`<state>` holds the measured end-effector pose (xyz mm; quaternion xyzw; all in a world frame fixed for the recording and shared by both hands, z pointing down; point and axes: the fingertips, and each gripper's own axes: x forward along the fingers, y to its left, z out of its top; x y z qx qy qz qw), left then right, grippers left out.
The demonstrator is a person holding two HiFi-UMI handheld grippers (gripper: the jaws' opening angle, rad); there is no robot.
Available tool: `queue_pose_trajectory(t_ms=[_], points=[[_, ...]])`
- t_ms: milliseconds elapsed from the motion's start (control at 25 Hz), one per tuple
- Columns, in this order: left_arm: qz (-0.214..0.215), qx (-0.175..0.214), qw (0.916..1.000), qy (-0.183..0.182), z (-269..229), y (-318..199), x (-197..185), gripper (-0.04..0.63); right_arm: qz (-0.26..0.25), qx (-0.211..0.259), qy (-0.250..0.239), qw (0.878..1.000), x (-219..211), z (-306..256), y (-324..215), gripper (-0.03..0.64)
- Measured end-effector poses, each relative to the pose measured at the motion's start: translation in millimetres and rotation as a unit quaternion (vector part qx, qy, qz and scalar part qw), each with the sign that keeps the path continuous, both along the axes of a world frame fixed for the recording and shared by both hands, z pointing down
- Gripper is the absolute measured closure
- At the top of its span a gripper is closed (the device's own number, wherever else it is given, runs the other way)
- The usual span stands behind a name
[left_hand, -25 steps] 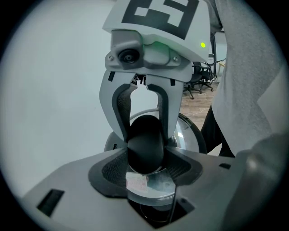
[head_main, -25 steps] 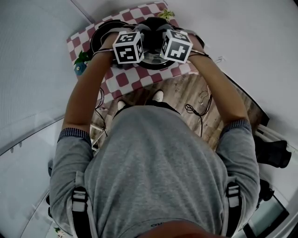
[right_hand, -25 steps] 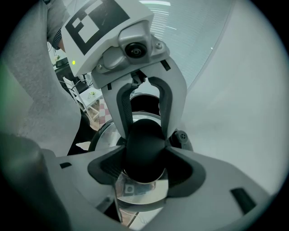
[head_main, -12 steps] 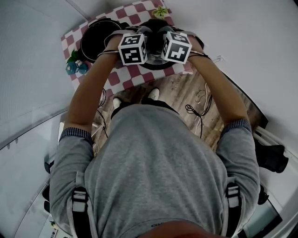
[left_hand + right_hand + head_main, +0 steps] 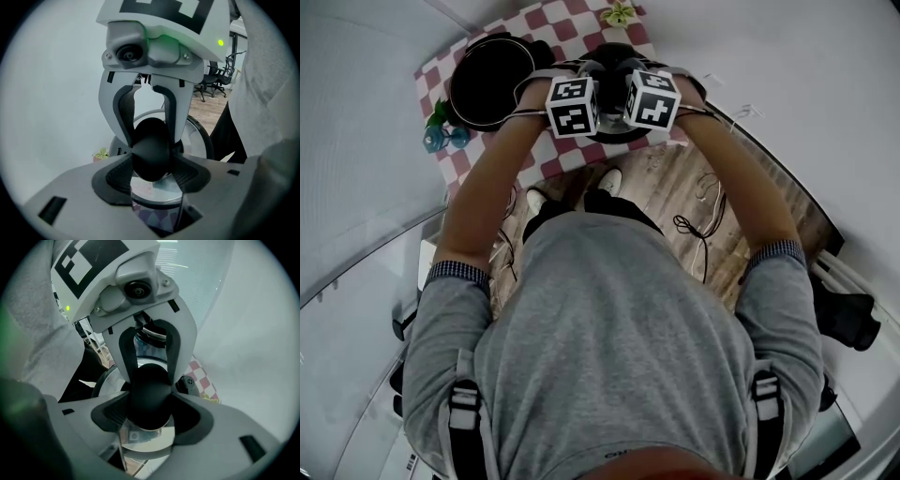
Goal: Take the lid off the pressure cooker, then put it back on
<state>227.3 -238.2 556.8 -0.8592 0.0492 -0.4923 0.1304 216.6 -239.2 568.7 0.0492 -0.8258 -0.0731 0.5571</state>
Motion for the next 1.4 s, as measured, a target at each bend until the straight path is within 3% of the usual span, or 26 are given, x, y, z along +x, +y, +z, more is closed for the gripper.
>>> queue_pose_trajectory(t_ms=[240,1400], points=[[-0.01,-0.015,0.9997,-0.014,37,0,2,0.322,-0.009,-0.024,0.009,1.0,3,37,3,0.331],[-0.023,-0.034,0.9979,-0.051,142,-7,4,0.321,-0.006,-0.029,0.016,0.999,3,137,-4,0.331]])
